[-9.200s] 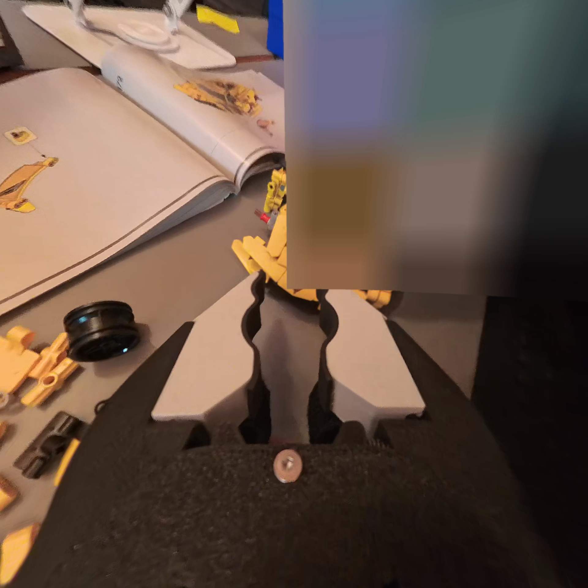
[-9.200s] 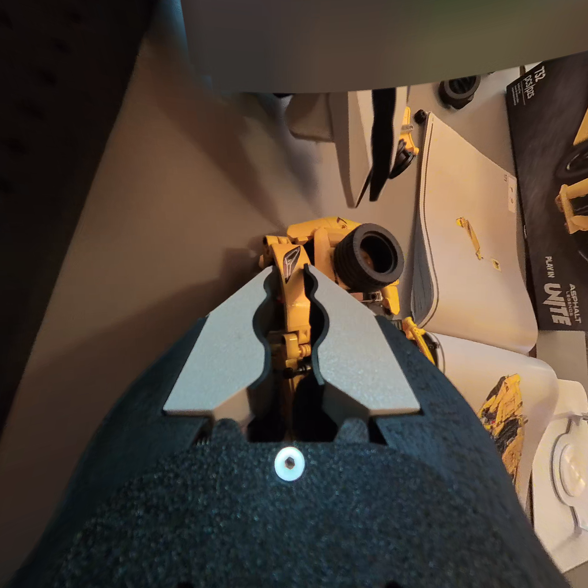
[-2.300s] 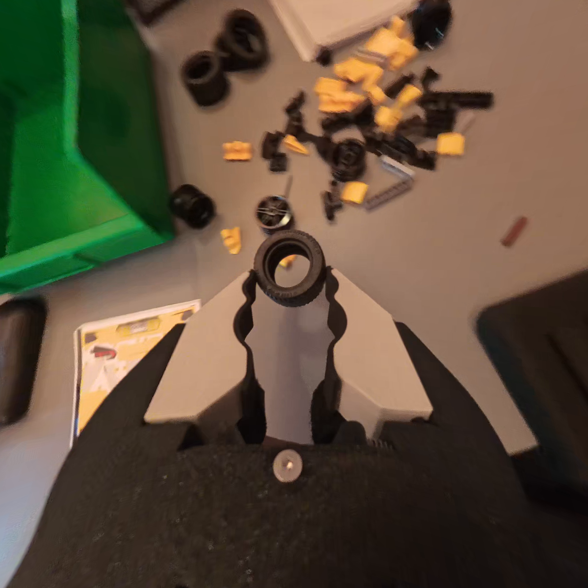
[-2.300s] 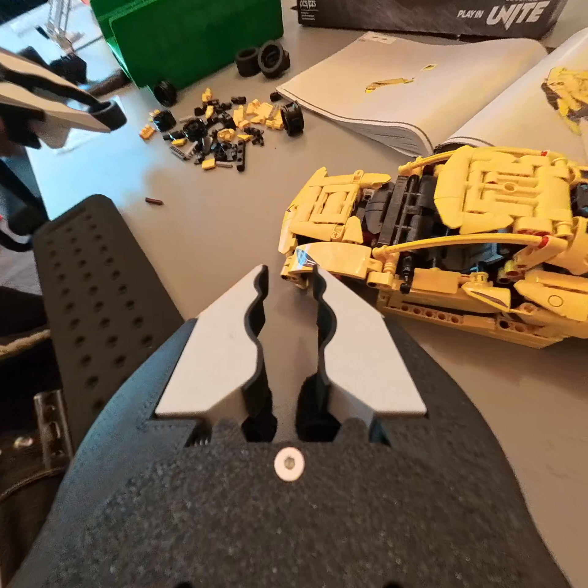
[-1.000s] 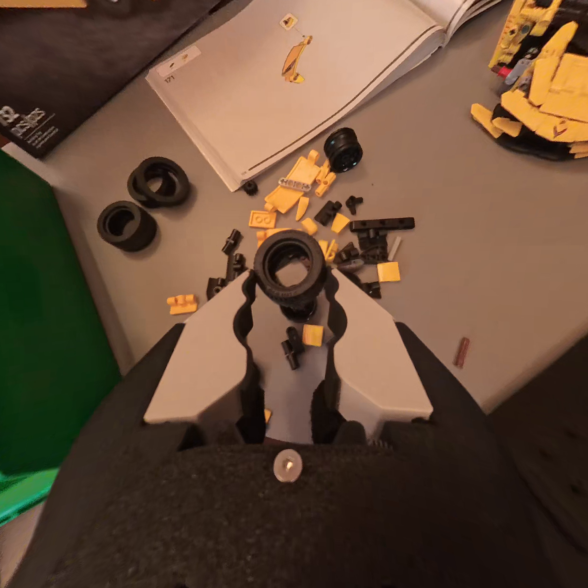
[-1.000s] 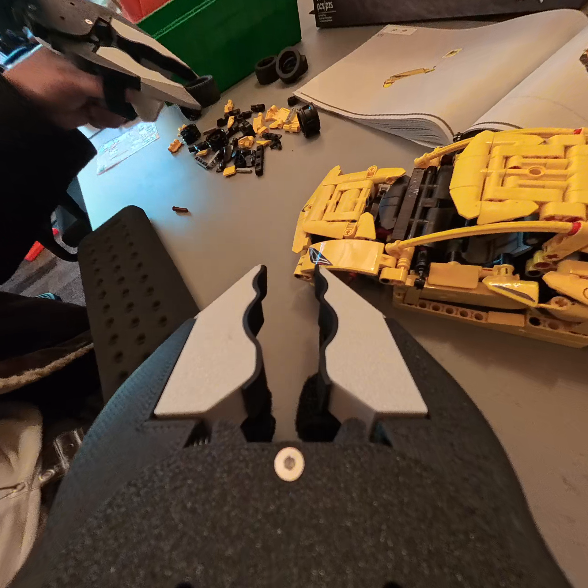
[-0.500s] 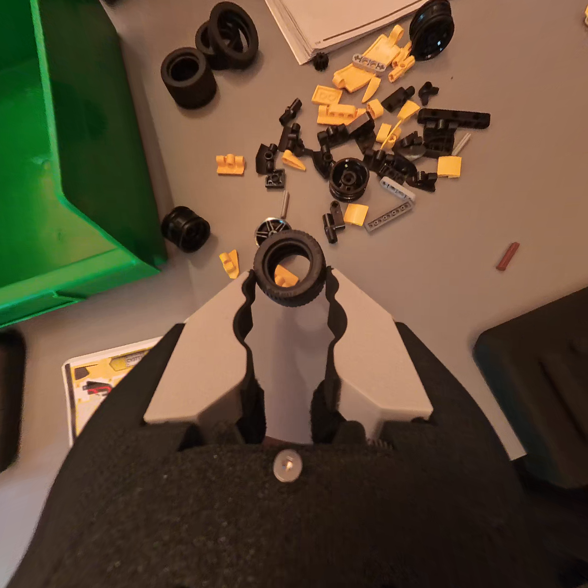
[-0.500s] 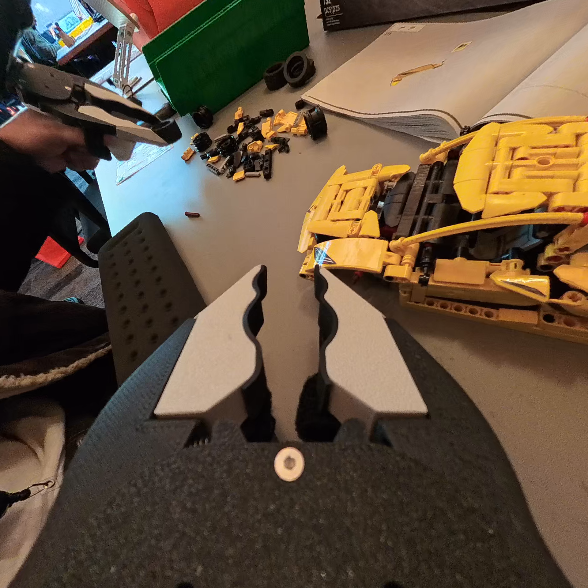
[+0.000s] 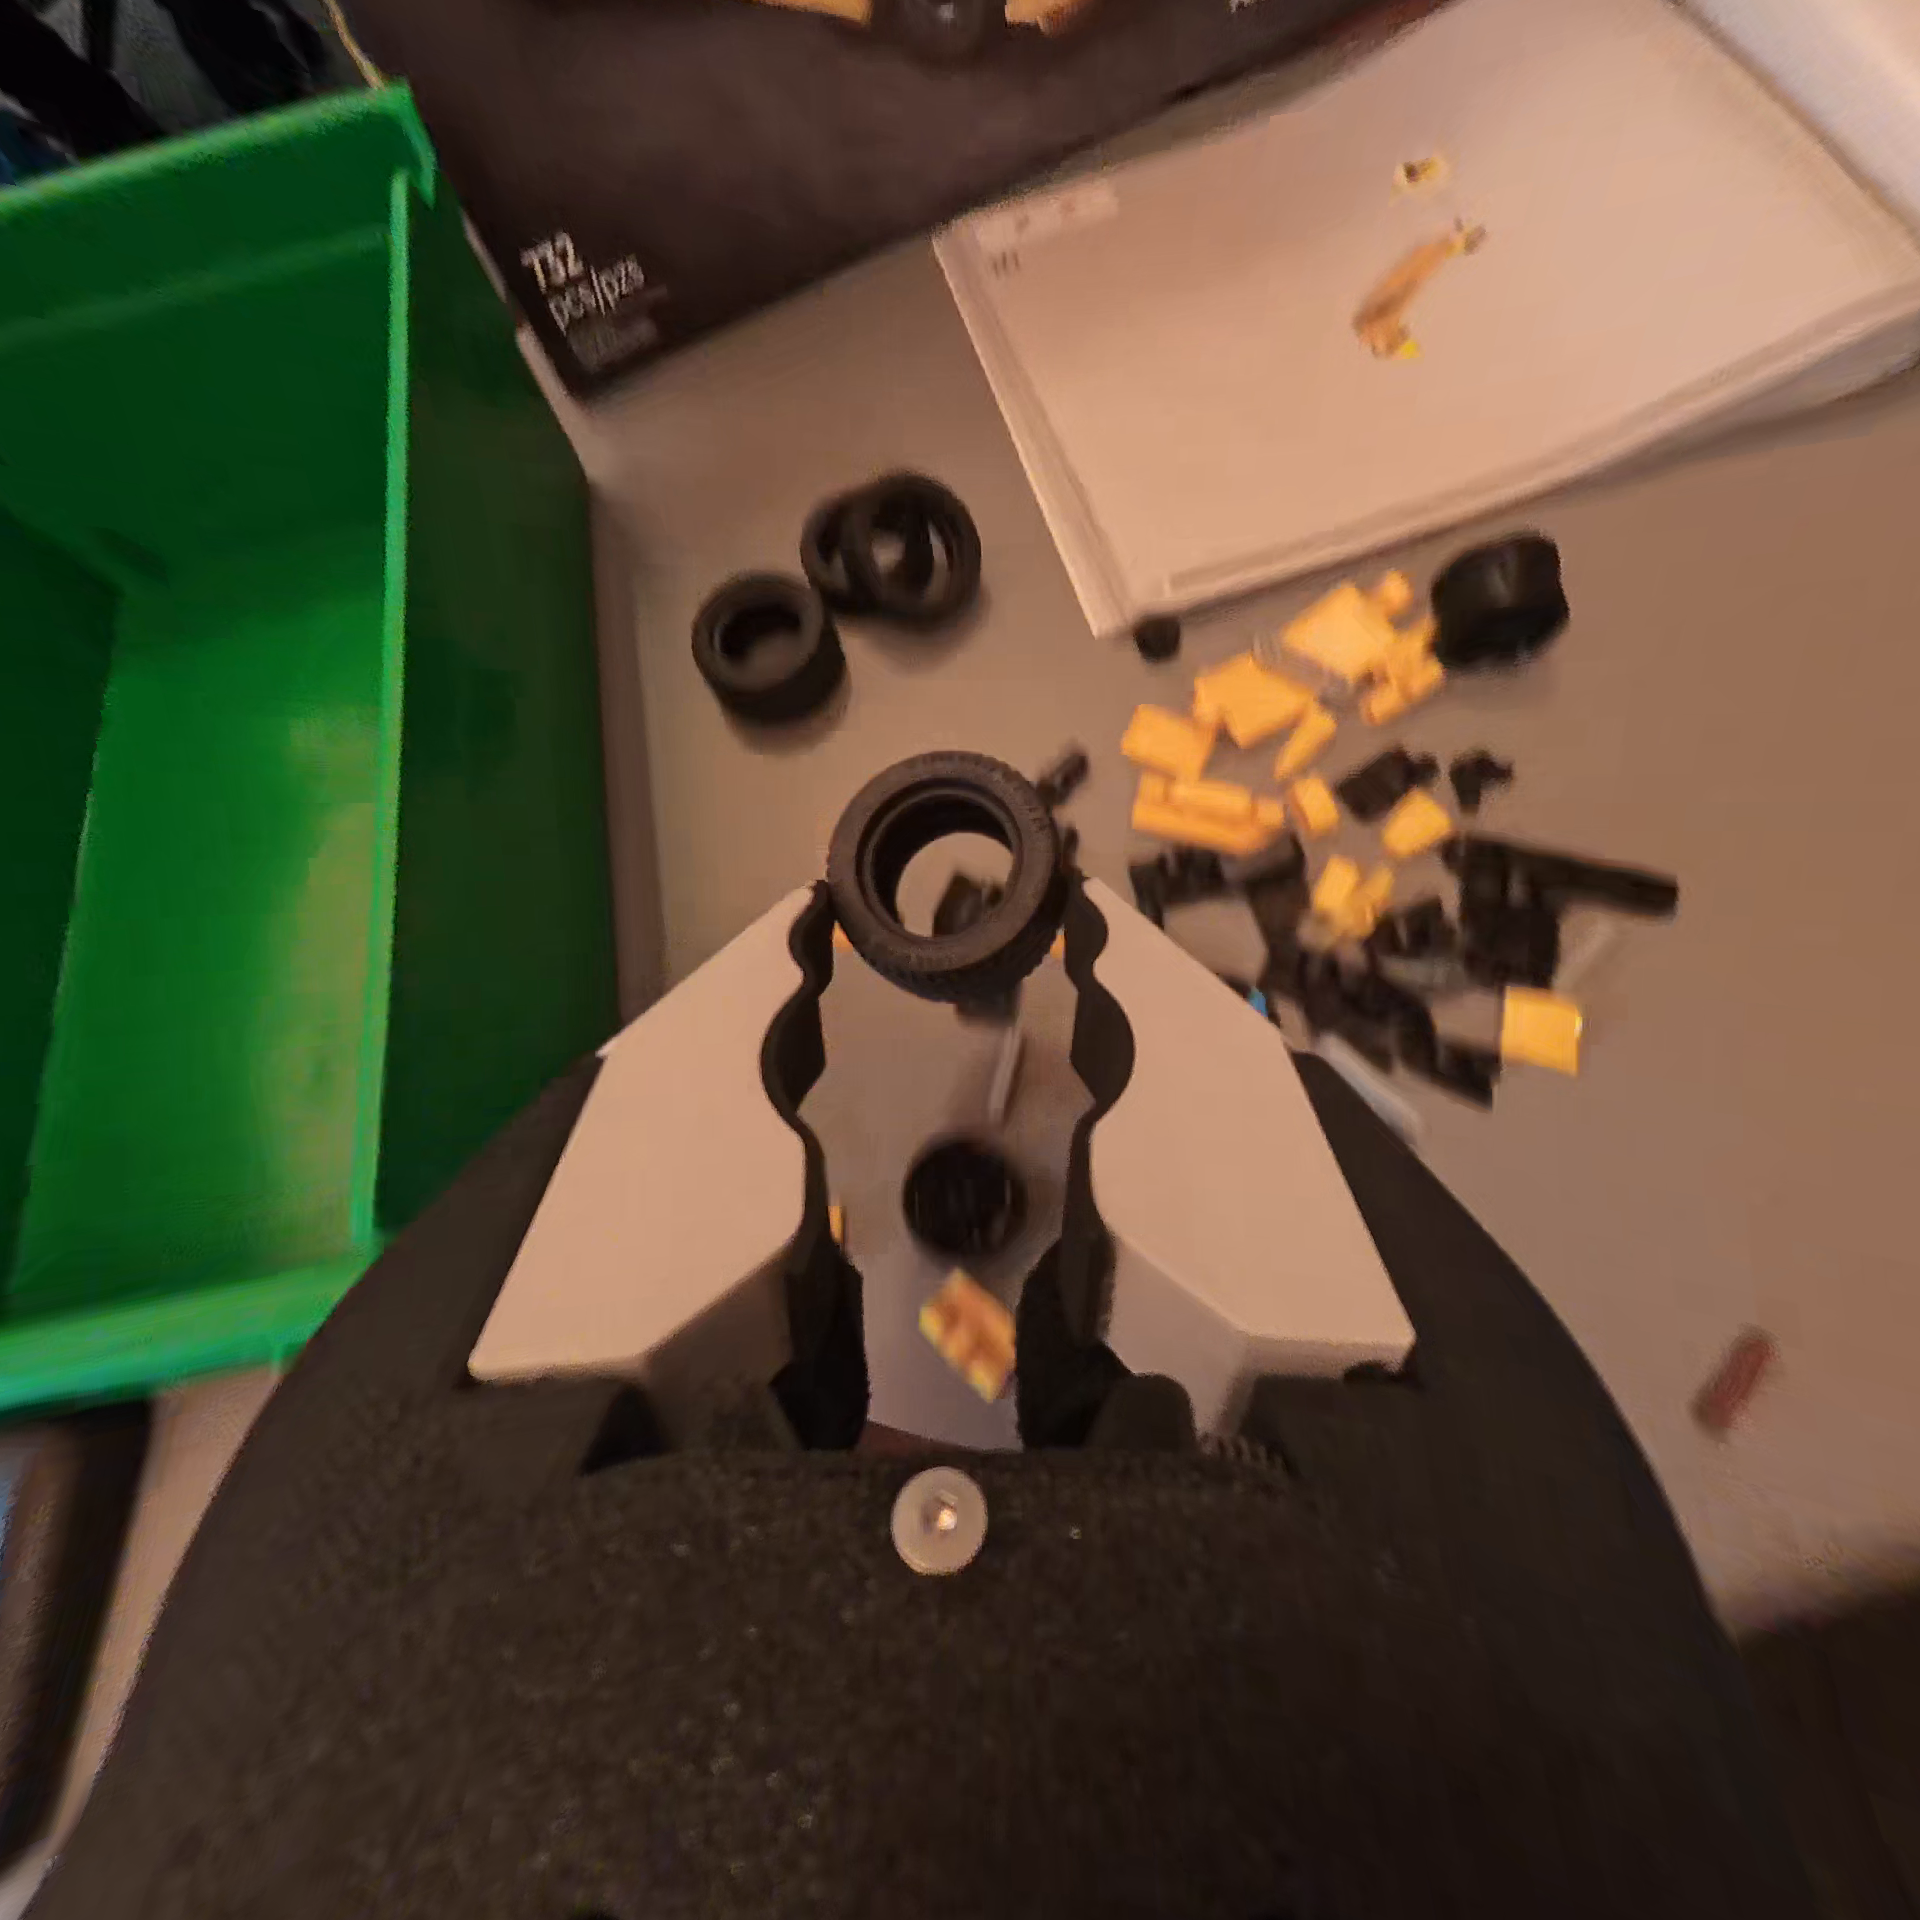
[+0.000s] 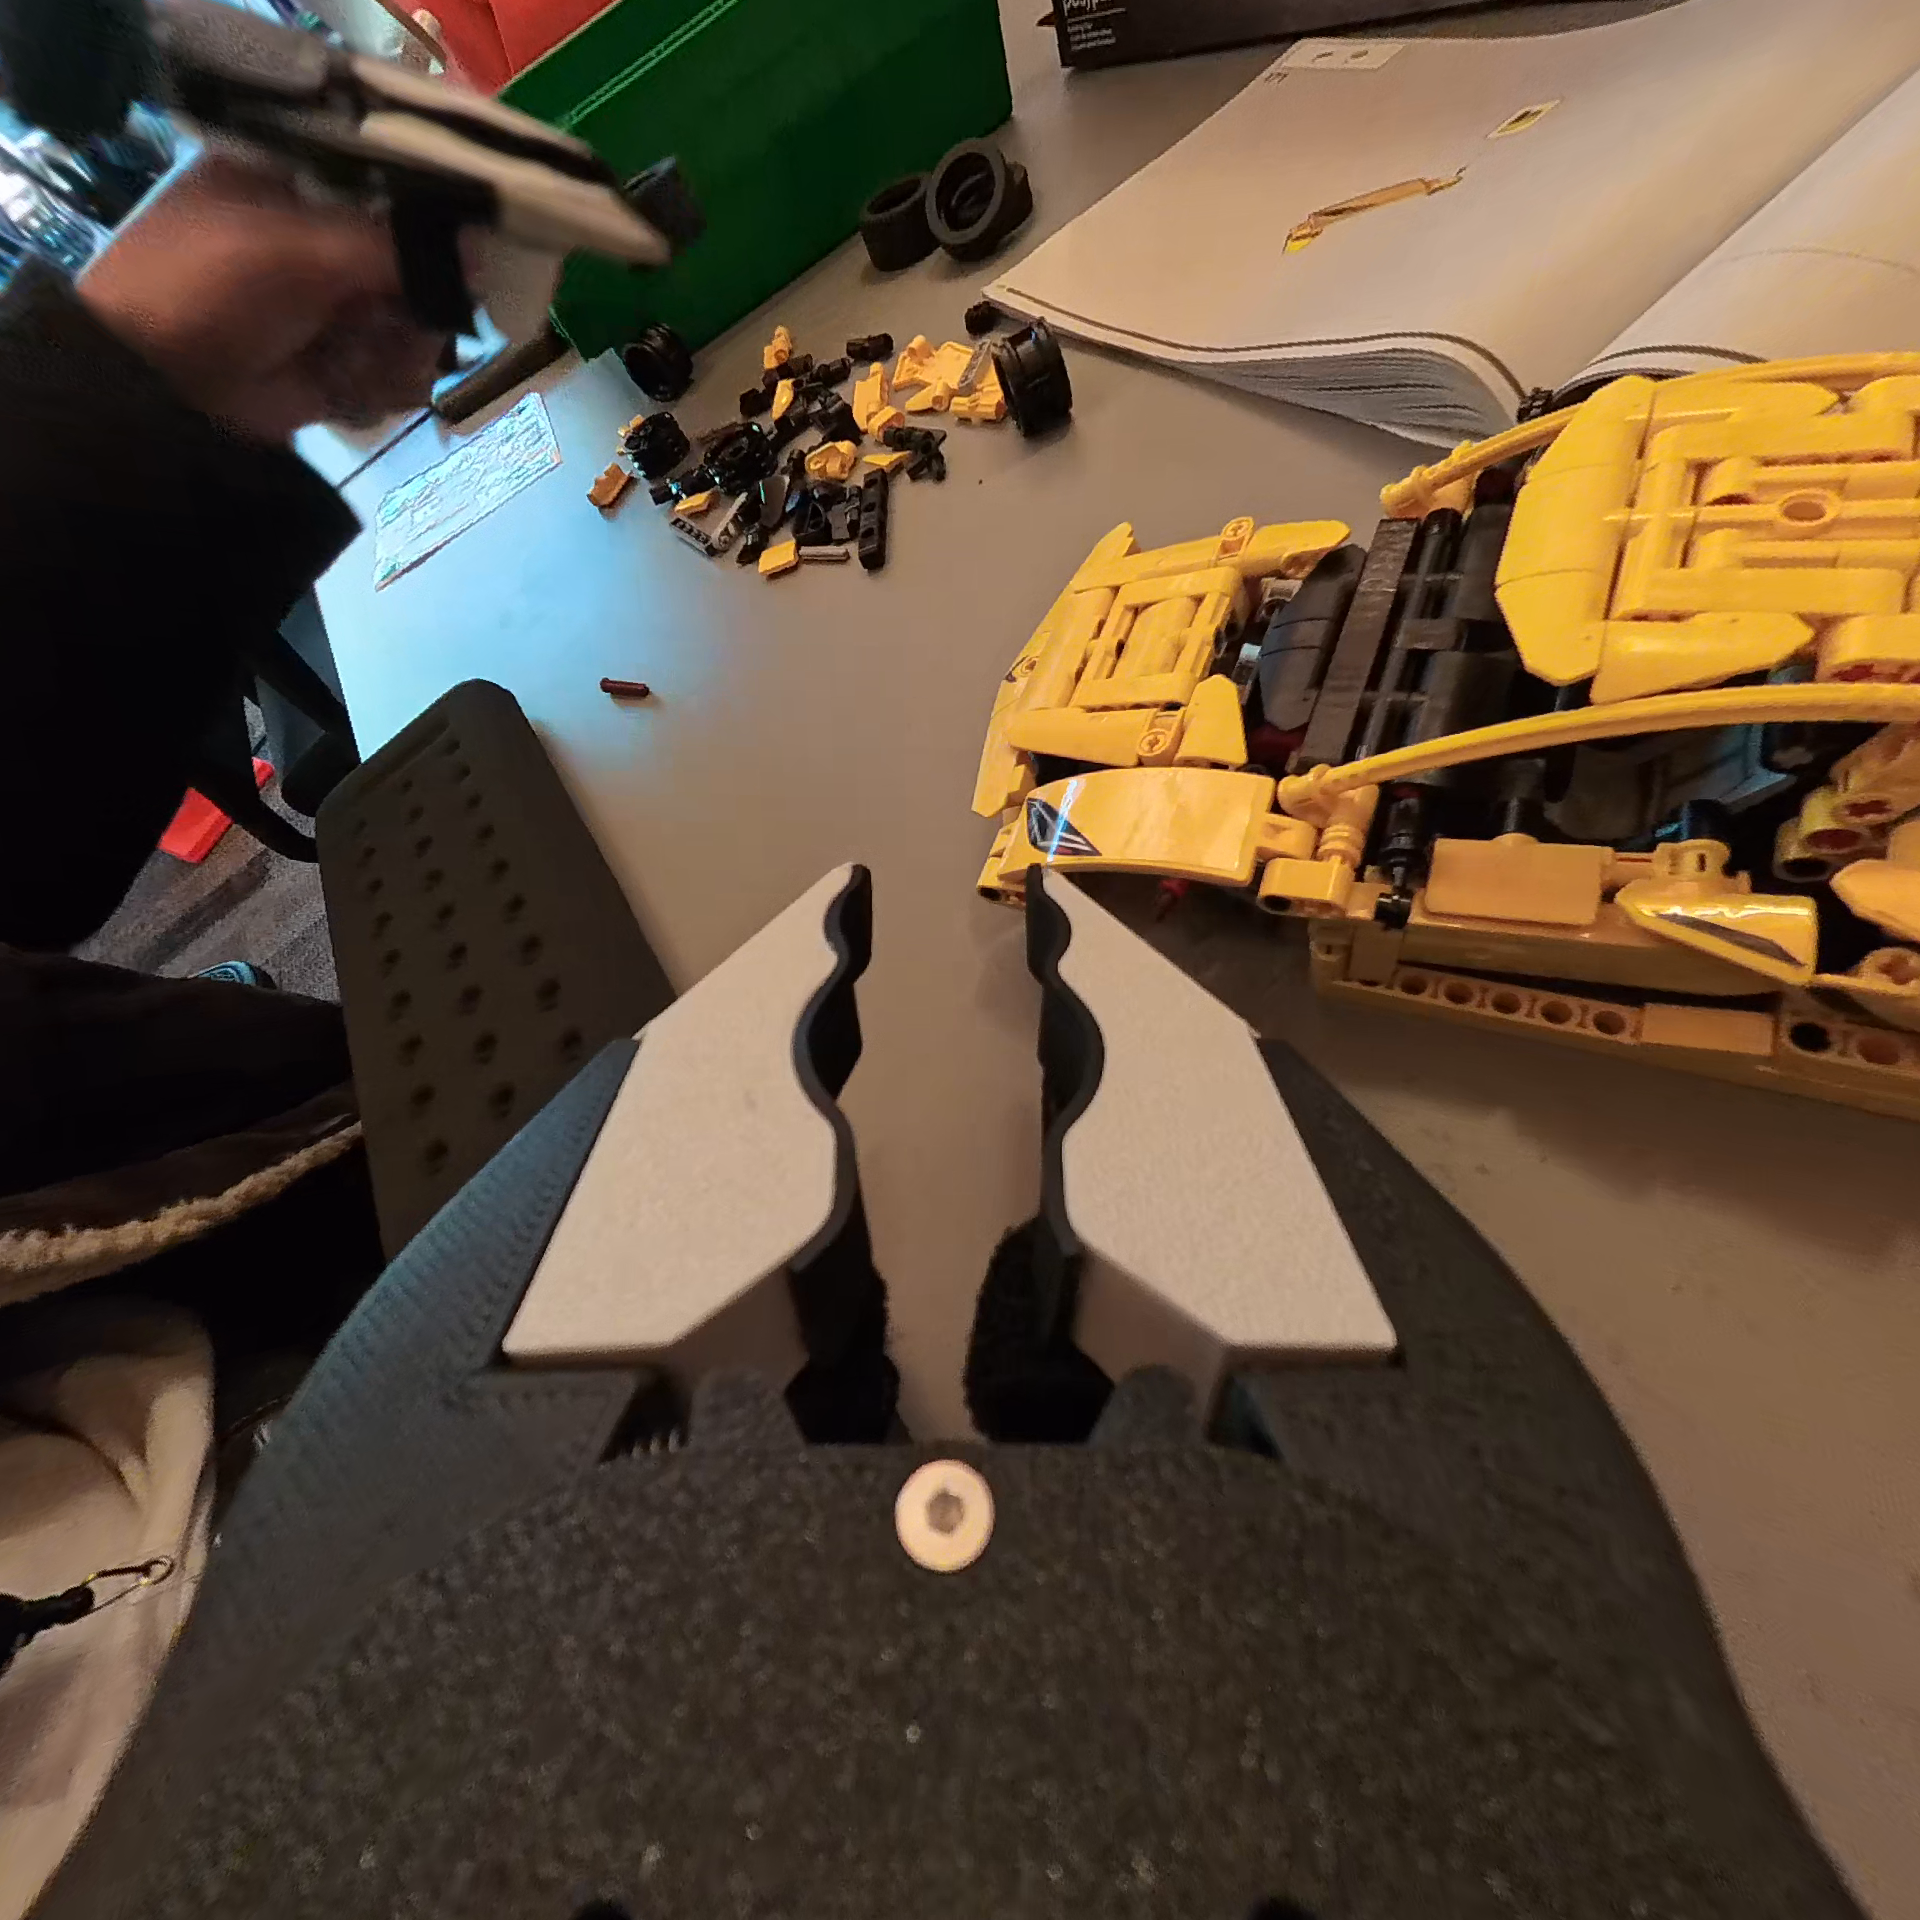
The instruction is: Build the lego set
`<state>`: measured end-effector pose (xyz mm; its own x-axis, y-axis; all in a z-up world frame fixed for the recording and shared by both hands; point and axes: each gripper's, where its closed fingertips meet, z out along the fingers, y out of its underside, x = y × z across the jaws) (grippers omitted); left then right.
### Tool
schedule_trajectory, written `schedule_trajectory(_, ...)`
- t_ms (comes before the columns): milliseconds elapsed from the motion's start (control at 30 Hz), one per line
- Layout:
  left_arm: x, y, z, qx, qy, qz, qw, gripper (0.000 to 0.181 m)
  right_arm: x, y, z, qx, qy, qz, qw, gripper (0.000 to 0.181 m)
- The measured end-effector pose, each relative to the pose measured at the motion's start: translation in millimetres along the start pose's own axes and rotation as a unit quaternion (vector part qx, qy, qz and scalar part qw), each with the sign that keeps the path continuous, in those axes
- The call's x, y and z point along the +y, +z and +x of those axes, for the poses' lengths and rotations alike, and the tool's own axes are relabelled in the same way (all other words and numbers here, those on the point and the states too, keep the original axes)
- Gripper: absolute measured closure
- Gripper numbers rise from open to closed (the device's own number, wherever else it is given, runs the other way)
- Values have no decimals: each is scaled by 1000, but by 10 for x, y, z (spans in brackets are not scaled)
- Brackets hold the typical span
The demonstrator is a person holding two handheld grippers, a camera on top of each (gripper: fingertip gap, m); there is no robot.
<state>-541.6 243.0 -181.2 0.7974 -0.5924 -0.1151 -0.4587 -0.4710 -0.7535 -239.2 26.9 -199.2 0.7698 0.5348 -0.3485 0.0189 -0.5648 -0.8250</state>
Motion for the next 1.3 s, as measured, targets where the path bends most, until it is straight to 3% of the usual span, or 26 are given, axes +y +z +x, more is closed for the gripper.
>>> schedule_trajectory(67, -177, 269, -60, -11, 5, -38, 999, 137, 1, 0, -1, 0, 0, 0, 1000, 153)
schedule_trajectory(133, -297, 473, -280, -64, 26, -61, 996, 137, -2, -7, -5, -3, 3, 2, 1000, 153)
schedule_trajectory(300, -297, 941, -497, -73, -16, -99, 992, 137, -2, -11, -15, -16, 16, 3, 1000, 153)
schedule_trajectory(567, -298, 1220, -621, -58, -82, -99, 990, 131, -4, -17, -37, -34, 31, 4, 999, 153)
schedule_trajectory(667, -283, 969, -486, -44, -83, -89, 992, 124, -19, -30, -39, -37, 35, 10, 999, 153)
schedule_trajectory(800, -378, 290, -247, -53, -79, -5, 995, 124, -31, -37, -57, -49, 41, 14, 998, 153)
schedule_trajectory(900, -530, -23, 366, 54, -71, 66, 994, 125, -33, -28, -73, -53, 39, 14, 998, 152)
schedule_trajectory(1033, -513, -173, 1173, 193, -6, 83, 978, 124, -112, -69, -122, -64, 29, 42, 997, 149)
schedule_trajectory(1100, -407, -193, 1379, 235, 8, 72, 969, 125, -180, -108, -125, -70, 29, 66, 995, 148)
schedule_trajectory(1167, -206, -185, 1304, 221, 16, 44, 974, 125, -225, -140, -121, -72, 30, 82, 994, 147)
schedule_trajectory(1300, 71, -289, 671, 121, -41, 63, 990, 125, -202, -112, -124, -70, 28, 74, 994, 148)
